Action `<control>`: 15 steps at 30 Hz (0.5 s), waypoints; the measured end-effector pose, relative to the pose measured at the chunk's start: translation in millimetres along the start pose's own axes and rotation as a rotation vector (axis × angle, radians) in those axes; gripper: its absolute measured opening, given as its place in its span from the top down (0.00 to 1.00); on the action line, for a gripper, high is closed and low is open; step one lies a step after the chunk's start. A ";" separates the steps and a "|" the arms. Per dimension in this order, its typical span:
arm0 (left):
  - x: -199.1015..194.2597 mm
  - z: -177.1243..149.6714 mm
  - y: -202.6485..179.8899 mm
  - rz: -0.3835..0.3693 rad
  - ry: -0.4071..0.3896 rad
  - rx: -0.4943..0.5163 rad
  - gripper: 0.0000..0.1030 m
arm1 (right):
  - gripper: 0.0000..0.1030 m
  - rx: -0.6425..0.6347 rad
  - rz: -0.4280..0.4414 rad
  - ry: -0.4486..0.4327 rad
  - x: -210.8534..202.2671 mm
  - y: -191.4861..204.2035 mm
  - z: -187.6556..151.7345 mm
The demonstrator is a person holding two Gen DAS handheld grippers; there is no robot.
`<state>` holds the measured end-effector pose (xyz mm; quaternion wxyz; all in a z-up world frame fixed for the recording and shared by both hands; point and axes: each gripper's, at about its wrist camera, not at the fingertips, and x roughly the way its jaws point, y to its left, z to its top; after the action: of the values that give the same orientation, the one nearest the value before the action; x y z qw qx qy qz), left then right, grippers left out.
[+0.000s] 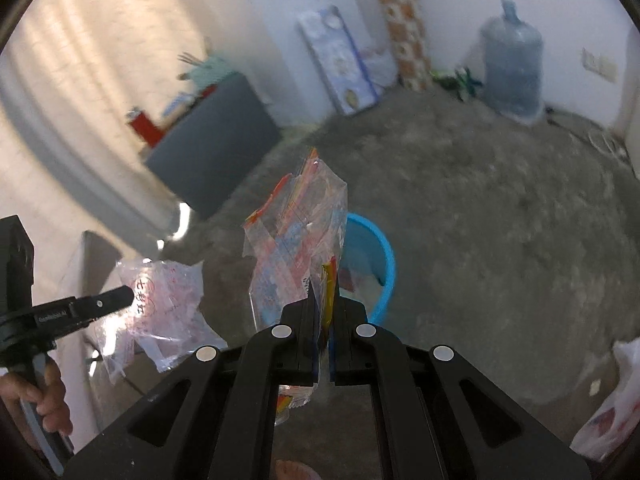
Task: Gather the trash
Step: 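Carry both plastic bags to the blue wastebasket and release them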
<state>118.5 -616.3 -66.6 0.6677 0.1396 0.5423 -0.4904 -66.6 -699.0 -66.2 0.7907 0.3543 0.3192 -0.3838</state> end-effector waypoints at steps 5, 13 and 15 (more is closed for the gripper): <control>62.7 26.4 8.6 0.036 0.079 -0.073 1.00 | 0.98 0.056 -0.035 0.037 53.0 -5.5 11.2; 132.8 51.0 19.9 0.032 0.119 -0.165 0.96 | 0.86 0.121 -0.078 0.077 119.1 -0.4 11.2; 146.3 52.9 26.1 0.055 0.149 -0.179 0.80 | 0.65 0.124 -0.073 0.105 135.2 -0.7 5.7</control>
<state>160.5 -715.4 -181.9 0.6487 0.1300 0.6280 -0.4098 1.9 -755.4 -168.4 0.7349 0.4104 0.3484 -0.4125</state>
